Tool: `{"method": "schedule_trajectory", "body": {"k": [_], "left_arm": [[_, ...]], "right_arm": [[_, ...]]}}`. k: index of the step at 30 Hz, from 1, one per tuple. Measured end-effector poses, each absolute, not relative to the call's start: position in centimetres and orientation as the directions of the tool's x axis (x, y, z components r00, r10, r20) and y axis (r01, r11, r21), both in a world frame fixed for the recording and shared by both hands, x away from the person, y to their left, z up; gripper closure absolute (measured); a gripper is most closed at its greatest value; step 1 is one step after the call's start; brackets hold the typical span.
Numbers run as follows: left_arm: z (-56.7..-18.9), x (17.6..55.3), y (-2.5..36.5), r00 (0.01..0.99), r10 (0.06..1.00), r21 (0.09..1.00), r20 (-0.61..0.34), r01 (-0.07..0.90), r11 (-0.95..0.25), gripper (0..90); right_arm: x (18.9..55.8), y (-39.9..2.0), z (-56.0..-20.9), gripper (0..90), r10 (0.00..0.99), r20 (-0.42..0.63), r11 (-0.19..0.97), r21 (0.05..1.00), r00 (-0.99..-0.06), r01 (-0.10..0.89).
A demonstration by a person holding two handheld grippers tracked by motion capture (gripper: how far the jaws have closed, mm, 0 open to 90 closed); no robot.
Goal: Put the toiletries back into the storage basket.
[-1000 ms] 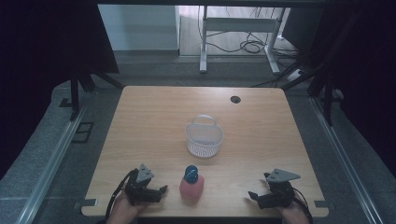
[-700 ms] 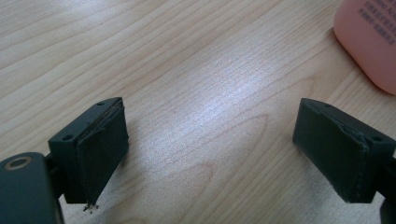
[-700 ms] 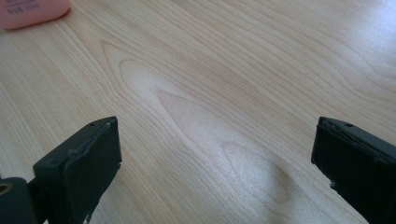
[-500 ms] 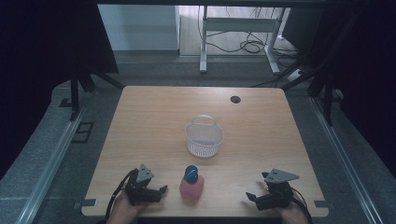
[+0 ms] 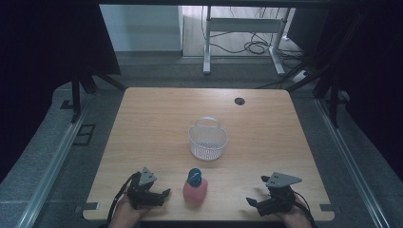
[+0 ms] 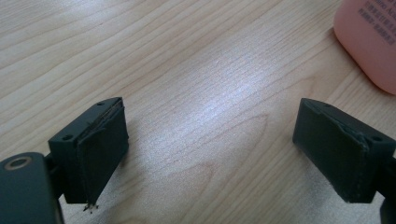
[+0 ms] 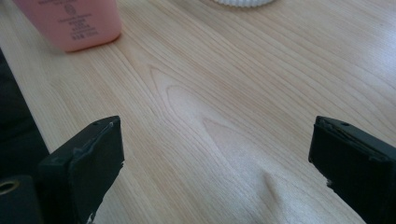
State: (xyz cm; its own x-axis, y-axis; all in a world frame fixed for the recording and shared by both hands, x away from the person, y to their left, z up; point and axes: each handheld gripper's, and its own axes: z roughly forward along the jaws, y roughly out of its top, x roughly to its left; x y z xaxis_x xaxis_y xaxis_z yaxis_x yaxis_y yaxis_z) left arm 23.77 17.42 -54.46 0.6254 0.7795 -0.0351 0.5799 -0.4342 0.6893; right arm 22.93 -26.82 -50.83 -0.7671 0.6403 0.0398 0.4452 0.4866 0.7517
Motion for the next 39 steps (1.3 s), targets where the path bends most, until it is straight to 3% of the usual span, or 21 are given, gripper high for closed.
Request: {"method": "schedule_trajectory", "body": {"k": [39], "left_arm": [[-54.5, 23.8, 17.4, 0.626, 0.779, 0.689, -0.035, 0.58, -0.435, 10.0]], "right_arm": [[22.6, -24.3, -48.9, 6.5, 0.58, 0.091, 0.459, 0.784, -0.809, 0.417]]}}
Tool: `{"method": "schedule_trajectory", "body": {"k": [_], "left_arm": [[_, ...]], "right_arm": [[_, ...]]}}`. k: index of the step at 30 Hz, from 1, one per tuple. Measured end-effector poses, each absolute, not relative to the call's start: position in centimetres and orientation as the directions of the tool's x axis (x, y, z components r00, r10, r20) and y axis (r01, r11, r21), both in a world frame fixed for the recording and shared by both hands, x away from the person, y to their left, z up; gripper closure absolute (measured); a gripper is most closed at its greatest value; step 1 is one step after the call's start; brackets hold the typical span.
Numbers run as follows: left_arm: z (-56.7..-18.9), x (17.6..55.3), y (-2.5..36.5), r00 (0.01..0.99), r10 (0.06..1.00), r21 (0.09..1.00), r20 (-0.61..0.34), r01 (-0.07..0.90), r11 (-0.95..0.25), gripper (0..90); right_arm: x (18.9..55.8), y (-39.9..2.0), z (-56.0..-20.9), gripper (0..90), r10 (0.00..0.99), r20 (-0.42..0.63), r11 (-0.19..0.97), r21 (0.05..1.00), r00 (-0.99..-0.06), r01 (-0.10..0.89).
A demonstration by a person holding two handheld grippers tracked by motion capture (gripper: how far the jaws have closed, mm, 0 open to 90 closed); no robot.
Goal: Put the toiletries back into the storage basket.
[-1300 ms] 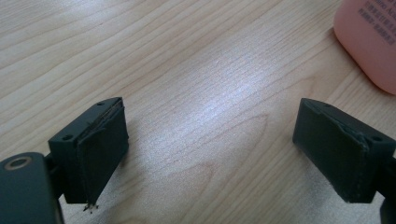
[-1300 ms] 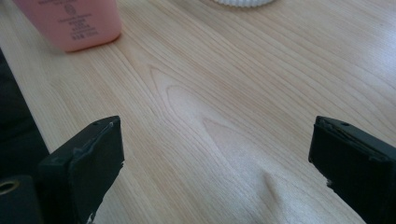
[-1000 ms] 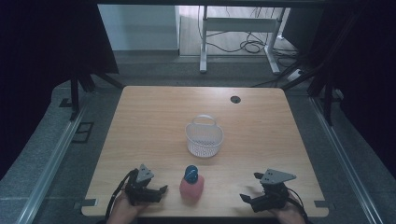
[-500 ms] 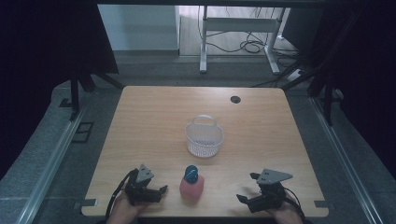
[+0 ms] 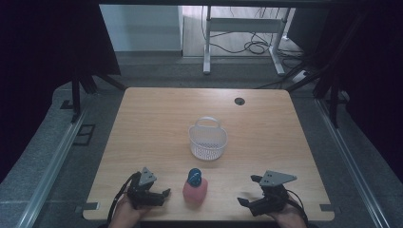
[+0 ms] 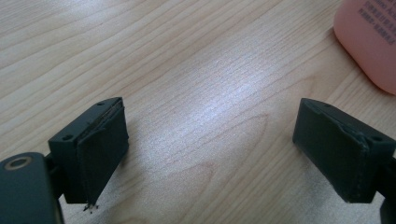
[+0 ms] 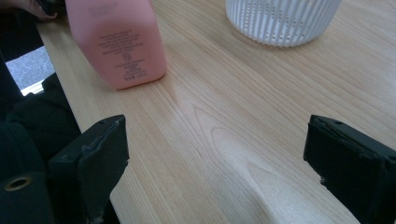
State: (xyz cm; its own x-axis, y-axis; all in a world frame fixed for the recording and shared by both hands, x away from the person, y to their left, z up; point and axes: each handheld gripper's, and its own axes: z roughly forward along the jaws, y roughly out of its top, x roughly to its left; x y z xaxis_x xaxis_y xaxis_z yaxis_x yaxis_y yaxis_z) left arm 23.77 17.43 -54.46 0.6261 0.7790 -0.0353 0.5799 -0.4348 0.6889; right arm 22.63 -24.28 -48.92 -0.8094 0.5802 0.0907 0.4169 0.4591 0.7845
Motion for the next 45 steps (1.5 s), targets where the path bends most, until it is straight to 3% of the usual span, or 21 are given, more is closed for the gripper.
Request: {"method": "schedule_trajectory", "body": {"k": [45], "left_arm": [[-54.5, 23.8, 17.4, 0.626, 0.779, 0.689, -0.034, 0.58, -0.435, 10.0]], "right_arm": [[23.3, -19.7, -46.6, 19.2, 0.461, 0.12, 0.482, 0.798, -0.879, 0.362]]}}
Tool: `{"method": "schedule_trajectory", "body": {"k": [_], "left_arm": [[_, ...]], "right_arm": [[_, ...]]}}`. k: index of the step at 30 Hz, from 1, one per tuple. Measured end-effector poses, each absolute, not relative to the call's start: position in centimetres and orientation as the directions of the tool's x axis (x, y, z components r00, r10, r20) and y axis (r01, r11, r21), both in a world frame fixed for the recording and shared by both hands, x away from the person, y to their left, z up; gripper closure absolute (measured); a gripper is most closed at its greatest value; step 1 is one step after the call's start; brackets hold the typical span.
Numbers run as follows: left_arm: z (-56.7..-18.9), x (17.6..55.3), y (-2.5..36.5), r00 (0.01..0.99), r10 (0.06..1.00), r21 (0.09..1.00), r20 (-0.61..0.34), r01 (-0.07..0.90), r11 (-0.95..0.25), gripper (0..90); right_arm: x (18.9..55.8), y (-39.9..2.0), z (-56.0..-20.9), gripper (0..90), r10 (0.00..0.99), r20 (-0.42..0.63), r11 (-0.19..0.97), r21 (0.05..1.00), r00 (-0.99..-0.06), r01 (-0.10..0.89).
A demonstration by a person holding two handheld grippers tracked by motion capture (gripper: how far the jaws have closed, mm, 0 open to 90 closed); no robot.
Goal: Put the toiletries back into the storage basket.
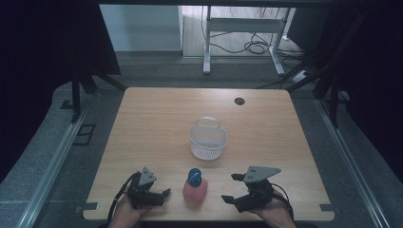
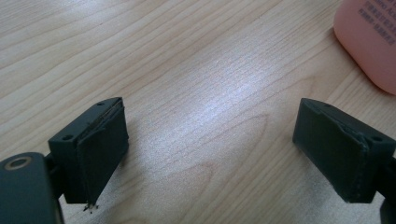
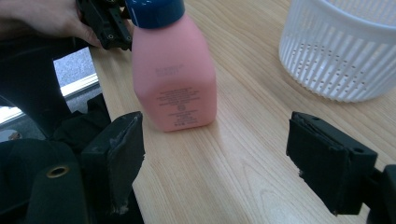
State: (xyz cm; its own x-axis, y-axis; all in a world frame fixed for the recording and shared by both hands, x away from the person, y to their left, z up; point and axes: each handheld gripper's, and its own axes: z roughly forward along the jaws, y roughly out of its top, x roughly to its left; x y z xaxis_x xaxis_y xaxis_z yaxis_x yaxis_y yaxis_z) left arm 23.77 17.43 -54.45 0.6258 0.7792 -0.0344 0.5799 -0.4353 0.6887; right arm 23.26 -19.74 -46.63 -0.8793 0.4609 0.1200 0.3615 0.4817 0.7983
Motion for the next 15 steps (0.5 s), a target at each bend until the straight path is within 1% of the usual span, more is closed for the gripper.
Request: {"method": "schedule_trajectory", "body": {"k": [15], "left_arm": [[-54.5, 23.8, 17.4, 0.626, 0.779, 0.689, -0.035, 0.58, -0.435, 10.0]], "right_arm": [[23.7, -18.5, -46.5, 19.8, 0.445, 0.125, 0.488, 0.796, -0.887, 0.357]]}}
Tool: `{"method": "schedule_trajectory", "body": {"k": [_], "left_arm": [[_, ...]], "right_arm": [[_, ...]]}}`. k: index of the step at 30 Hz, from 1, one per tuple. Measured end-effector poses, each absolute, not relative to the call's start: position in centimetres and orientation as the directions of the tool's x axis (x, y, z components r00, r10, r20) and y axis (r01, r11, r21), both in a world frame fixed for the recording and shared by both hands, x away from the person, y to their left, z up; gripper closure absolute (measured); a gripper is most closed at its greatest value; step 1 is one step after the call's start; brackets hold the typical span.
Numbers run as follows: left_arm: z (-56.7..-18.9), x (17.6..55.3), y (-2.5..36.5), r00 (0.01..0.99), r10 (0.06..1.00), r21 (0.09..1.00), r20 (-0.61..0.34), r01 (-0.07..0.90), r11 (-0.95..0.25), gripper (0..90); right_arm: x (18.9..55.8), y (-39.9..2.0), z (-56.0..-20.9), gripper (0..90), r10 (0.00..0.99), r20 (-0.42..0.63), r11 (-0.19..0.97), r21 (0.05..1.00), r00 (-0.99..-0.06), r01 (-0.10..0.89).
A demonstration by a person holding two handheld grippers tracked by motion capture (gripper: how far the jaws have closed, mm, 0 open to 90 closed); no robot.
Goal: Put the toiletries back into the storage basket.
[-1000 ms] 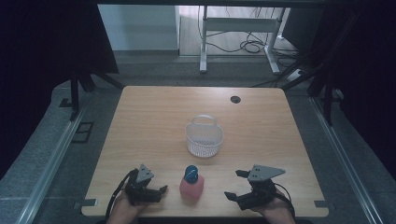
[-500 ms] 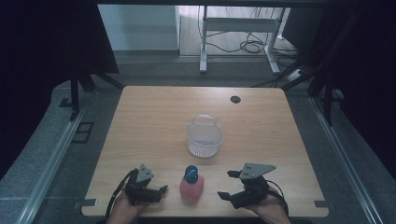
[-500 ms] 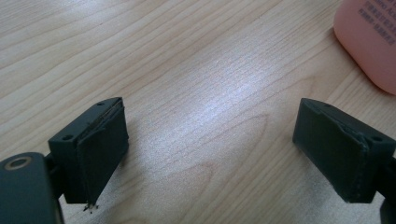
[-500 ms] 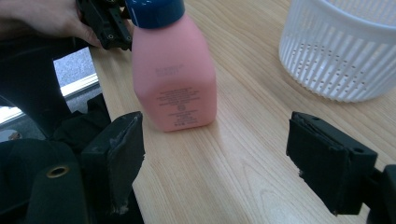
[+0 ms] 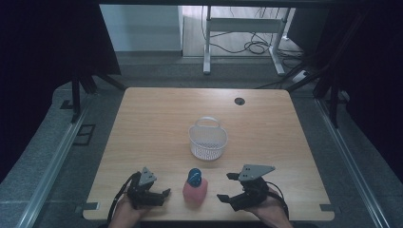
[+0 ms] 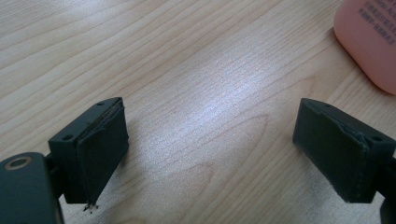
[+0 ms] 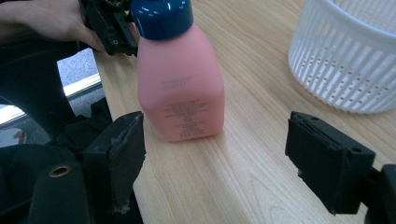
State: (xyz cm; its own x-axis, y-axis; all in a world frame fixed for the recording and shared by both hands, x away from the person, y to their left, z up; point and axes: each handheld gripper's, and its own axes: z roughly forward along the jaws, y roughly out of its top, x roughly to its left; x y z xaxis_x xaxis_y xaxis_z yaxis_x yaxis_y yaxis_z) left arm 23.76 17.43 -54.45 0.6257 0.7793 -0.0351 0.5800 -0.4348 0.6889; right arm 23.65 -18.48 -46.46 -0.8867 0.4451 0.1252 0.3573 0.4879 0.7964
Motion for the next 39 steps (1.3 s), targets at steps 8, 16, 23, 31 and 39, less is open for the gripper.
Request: {"method": "schedule_trajectory", "body": {"k": [8, 16, 23, 31, 39], "left_arm": [[-54.5, 23.8, 17.4, 0.626, 0.779, 0.689, -0.035, 0.58, -0.435, 10.0], [-54.5, 23.8, 17.4, 0.626, 0.779, 0.689, -0.035, 0.58, -0.435, 10.0], [-54.5, 23.8, 17.4, 0.626, 0.779, 0.689, -0.035, 0.58, -0.434, 10.0], [-54.4, 23.8, 17.4, 0.626, 0.779, 0.688, -0.036, 0.581, -0.435, 10.0], [-54.4, 23.8, 17.4, 0.627, 0.779, 0.687, -0.034, 0.58, -0.437, 10.0]], "right_arm": [[23.8, -17.6, -46.2, 19.5, 0.433, 0.123, 0.49, 0.8, -0.893, 0.348], [23.9, -16.7, -46.1, 21.5, 0.418, 0.129, 0.493, 0.8, -0.899, 0.344], [24.1, -16.0, -45.9, 26.3, 0.42, 0.127, 0.486, 0.804, -0.899, 0.341], [24.4, -15.2, -45.2, 34.9, 0.387, 0.146, 0.466, 0.821, -0.91, 0.33], [24.6, -14.0, -44.9, 37.3, 0.363, 0.151, 0.467, 0.824, -0.919, 0.32]]}}
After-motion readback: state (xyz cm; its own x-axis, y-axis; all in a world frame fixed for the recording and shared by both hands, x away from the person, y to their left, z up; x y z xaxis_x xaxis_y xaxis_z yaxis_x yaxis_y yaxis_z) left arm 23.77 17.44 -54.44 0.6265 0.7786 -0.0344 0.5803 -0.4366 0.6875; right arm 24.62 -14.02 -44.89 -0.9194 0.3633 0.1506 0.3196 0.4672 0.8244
